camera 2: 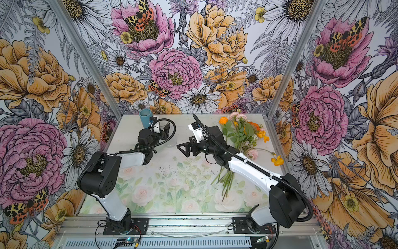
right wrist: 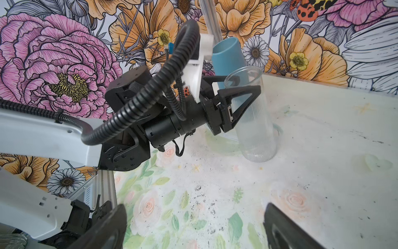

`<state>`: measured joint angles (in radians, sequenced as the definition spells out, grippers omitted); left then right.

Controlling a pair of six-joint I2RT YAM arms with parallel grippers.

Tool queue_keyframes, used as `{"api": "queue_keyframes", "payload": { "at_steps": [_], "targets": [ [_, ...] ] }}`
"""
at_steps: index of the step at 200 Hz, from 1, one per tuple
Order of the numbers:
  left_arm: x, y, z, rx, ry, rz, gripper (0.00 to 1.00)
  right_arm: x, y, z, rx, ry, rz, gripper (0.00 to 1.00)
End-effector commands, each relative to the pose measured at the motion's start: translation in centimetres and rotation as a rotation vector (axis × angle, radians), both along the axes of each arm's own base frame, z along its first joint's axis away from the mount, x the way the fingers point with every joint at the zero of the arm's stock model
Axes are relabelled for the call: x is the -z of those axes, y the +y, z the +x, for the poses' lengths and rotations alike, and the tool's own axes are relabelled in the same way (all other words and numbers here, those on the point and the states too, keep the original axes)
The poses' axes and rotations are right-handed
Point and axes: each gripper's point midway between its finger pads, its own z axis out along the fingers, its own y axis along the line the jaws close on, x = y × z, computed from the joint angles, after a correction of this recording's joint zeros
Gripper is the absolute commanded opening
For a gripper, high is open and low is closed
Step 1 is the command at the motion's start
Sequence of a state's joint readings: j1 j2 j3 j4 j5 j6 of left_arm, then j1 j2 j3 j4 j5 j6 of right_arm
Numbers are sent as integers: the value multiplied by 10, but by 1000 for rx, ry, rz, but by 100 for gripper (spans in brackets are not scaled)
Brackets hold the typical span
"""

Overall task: Arrange flowers in a vase
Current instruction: Pick up the vase from the top-center of the table, then place the vase at the center of the table.

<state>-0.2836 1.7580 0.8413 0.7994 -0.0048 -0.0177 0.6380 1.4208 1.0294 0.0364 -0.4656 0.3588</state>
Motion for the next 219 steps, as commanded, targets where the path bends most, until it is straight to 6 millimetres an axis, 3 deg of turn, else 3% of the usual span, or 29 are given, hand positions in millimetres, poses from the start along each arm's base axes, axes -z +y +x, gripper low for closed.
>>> {"api": "queue_keyframes", "payload": {
  "at_steps": [1,32,64,122,156,219],
  "targets": [
    [-26,-10,-11,59,-74,-34,54,-4,-8,-2,24,-24,-3,100],
    [-40,-37,-30,133,-122,2,52,-1,-25,0,81,-31,-16,99],
    [-51,-69,-55,197,-141,27,51,14,-63,11,205,35,-7,100],
    [-65,-124,-111,299,-177,53,50,48,-117,-5,358,86,-52,99],
    [-67,-137,-128,308,-208,15,50,64,-133,-12,420,119,-67,99],
    [-52,-148,-134,315,-211,-45,50,63,-139,-12,451,124,-55,100]
  ]
}}
